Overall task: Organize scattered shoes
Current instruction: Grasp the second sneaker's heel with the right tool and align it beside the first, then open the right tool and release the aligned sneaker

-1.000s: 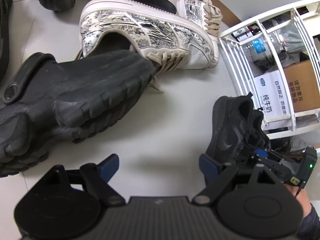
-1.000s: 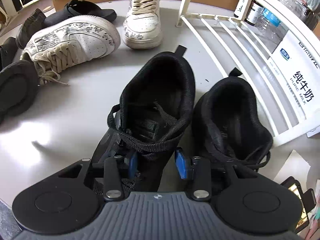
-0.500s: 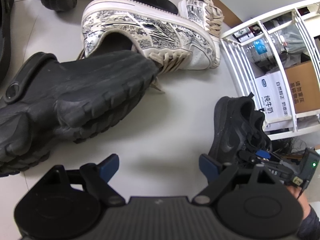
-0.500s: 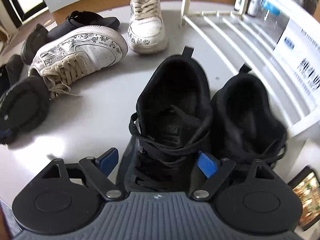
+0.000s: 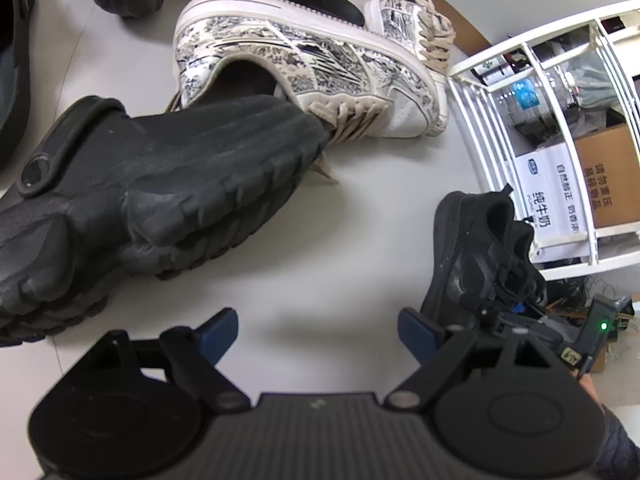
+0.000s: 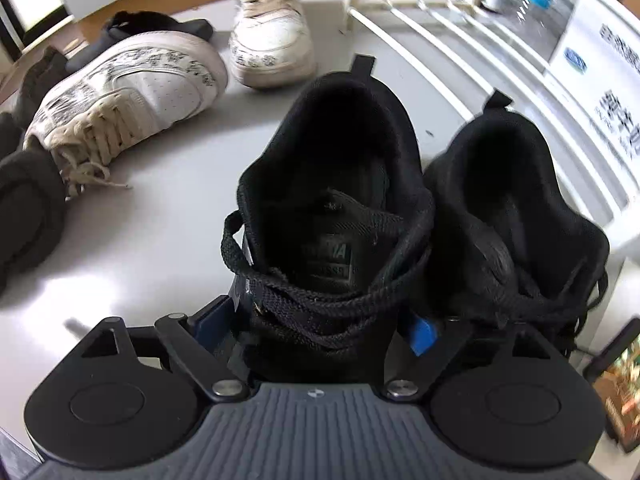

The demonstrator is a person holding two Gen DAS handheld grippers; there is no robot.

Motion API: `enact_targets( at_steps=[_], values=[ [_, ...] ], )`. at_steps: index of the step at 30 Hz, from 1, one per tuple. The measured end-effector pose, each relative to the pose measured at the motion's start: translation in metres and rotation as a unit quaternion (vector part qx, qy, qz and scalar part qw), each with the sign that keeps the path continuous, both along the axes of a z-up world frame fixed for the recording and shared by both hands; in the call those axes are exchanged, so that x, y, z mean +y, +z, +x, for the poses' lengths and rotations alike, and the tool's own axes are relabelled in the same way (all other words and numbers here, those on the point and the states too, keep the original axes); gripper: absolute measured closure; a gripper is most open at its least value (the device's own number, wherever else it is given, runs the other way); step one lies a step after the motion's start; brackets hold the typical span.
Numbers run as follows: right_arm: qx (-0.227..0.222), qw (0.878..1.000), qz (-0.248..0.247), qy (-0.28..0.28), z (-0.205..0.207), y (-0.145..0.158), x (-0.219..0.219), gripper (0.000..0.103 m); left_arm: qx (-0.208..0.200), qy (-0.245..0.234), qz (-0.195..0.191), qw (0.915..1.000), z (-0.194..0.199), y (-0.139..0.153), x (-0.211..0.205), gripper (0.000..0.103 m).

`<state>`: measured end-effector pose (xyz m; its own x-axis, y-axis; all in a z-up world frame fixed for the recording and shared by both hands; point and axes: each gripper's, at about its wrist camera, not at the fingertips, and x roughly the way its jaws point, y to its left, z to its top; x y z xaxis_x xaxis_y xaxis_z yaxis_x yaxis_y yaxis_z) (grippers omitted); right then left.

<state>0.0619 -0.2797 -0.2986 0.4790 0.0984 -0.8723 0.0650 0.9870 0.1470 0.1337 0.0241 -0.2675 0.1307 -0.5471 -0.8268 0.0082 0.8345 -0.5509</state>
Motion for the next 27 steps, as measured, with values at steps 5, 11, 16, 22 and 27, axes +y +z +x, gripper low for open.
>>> enact_targets(
  at_steps=[5,11,16,22,27],
  values=[
    [0.002,0.999,-0.022,0.036,-0.006,0.000,-0.005,0.024,0.008,0.003,0.002,1.0000,0.000,-0.003,-0.001,0.014],
    [0.009,0.997,-0.033,0.074,-0.012,-0.001,-0.011,0.024,0.010,0.007,0.002,0.9999,-0.002,-0.003,0.002,0.014],
    [0.002,0.993,-0.046,0.106,-0.016,-0.001,-0.013,0.024,0.009,0.005,0.003,0.9999,-0.004,0.002,0.011,0.014],
    [0.017,0.994,-0.035,0.100,-0.016,0.001,-0.019,0.017,0.011,0.005,0.000,0.9999,-0.001,0.002,0.012,0.014],
    [0.025,0.998,-0.011,0.048,-0.018,0.008,-0.019,0.015,0.011,0.003,0.001,0.9999,0.002,0.002,0.011,0.014]
  ],
)
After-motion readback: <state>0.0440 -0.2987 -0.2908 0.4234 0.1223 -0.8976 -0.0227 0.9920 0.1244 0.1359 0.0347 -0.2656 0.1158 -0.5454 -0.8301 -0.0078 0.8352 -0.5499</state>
